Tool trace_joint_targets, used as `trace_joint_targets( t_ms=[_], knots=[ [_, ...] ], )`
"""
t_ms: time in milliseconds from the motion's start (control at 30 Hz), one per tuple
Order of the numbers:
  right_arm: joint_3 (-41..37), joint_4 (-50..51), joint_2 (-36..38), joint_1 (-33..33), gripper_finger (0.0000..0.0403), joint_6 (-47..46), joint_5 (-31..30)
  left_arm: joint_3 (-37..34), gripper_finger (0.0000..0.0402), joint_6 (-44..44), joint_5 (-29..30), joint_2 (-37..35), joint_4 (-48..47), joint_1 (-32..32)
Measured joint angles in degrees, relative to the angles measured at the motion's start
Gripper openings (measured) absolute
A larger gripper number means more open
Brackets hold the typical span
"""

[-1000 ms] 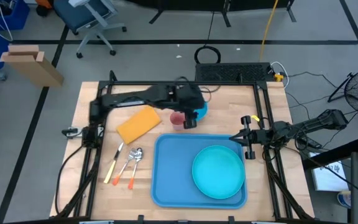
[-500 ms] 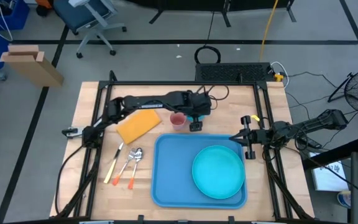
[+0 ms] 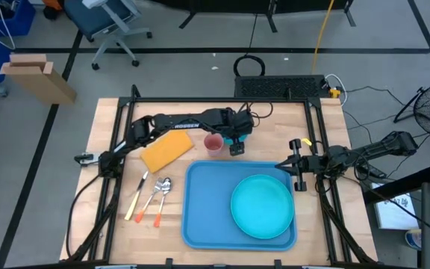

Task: Set up tray
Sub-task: Put the blue bowl on the plate

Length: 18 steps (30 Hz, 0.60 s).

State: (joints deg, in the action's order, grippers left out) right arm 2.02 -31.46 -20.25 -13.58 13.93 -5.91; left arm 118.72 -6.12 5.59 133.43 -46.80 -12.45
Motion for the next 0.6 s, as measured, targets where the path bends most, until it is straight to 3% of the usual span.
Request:
trace_joint_targets(
  t_ms=[433, 600],
  knots=[
    [-0.02, -0.11, 0.00, 0.00, 0.0000, 0.04, 0.00, -0.02, 0.0308, 0.07, -1.16, 3.78, 0.50, 0.13],
    [-0.02, -0.10, -0.01, 0.00, 0.0000, 0.06, -0.01, -0.02, 0.0249, -0.63, -1.56, 3.89, 1.81, 0.11]
  ],
)
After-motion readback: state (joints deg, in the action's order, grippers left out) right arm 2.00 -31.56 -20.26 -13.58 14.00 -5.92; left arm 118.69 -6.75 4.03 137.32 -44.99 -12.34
